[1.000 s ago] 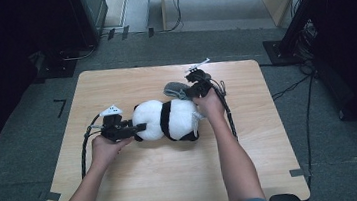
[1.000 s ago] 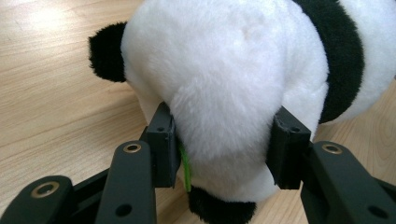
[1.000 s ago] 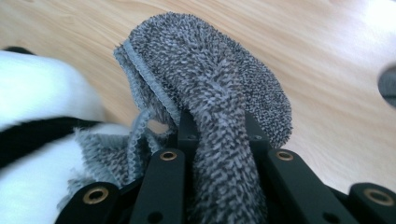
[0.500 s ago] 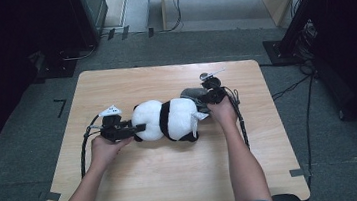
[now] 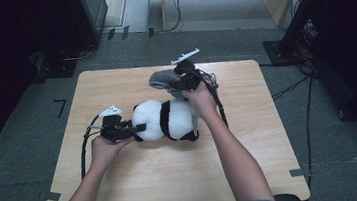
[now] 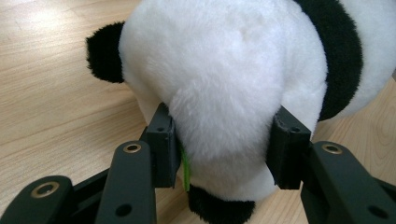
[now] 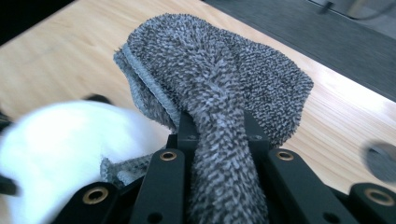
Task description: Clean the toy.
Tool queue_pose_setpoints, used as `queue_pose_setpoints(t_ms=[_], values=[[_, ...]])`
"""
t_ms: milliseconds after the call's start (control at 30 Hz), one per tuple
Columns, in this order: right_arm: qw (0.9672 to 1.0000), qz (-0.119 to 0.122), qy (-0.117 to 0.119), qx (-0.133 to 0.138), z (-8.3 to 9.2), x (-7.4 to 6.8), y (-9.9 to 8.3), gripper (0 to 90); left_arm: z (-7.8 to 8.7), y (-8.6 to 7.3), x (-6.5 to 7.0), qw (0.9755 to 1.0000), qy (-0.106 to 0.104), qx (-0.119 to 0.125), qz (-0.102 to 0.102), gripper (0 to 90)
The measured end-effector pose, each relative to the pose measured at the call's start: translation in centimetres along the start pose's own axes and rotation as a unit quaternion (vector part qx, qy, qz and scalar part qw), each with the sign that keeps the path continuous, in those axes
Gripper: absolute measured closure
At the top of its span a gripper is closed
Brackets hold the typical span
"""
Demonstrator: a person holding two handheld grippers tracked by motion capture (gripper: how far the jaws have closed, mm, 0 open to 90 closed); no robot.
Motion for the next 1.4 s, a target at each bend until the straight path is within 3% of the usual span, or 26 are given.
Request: queue_pose_setpoints(t_ms=[200,333,400,467,533,600,800,1133,1267,1400], values=[[0.9989,0.026,0.039,-0.010,-1.8,-4.0,1.1,76.6,0.0,0.0,0.1,1.0000,0.002,-0.002,-0.001,53.0],[0.9960,0.051,0.066,-0.033,-3.0,-6.1,1.0,76.5,0.0,0.0,0.0,1.0000,0.001,-0.003,0.000,53.2],[0.9955,0.062,0.058,-0.042,-3.5,-6.4,0.8,76.6,0.0,0.0,-0.1,1.0000,0.000,-0.002,0.005,53.4],[0.9955,0.057,0.056,-0.051,-3.8,-6.0,0.7,76.6,0.0,0.0,0.0,1.0000,0.000,0.000,0.005,53.5],[0.9948,0.074,0.030,-0.062,-4.0,-5.5,0.4,76.6,0.0,0.0,0.0,1.0000,0.000,0.001,0.006,53.5],[0.9944,0.074,0.016,-0.074,-4.3,-4.5,-0.1,76.6,0.0,0.0,0.0,1.0000,0.000,0.002,0.005,53.6],[0.9945,0.049,0.005,-0.092,-4.5,-2.0,-1.0,76.5,-0.1,0.1,0.2,1.0000,-0.001,0.003,0.003,53.7],[0.9951,0.001,-0.013,-0.098,-3.9,2.0,-2.8,76.4,-0.1,0.1,0.1,1.0000,-0.002,0.001,0.001,53.9],[0.9938,-0.031,-0.013,-0.106,-3.8,3.7,-4.2,76.6,0.0,0.0,0.0,1.0000,-0.001,0.001,0.001,53.9],[0.9918,-0.049,-0.023,-0.116,-3.8,5.0,-5.7,76.6,0.0,0.0,0.0,1.0000,0.000,0.001,0.002,53.9]])
Point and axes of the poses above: each handheld gripper's, and its own axes: z roughly backward along the jaws, y roughly out of its top, x roughly to its right, the point moved 2 cm from there along -z, roughly forward along the jaws, and after that the axes turned 13 degrees about -y, right-handed, at the moved point
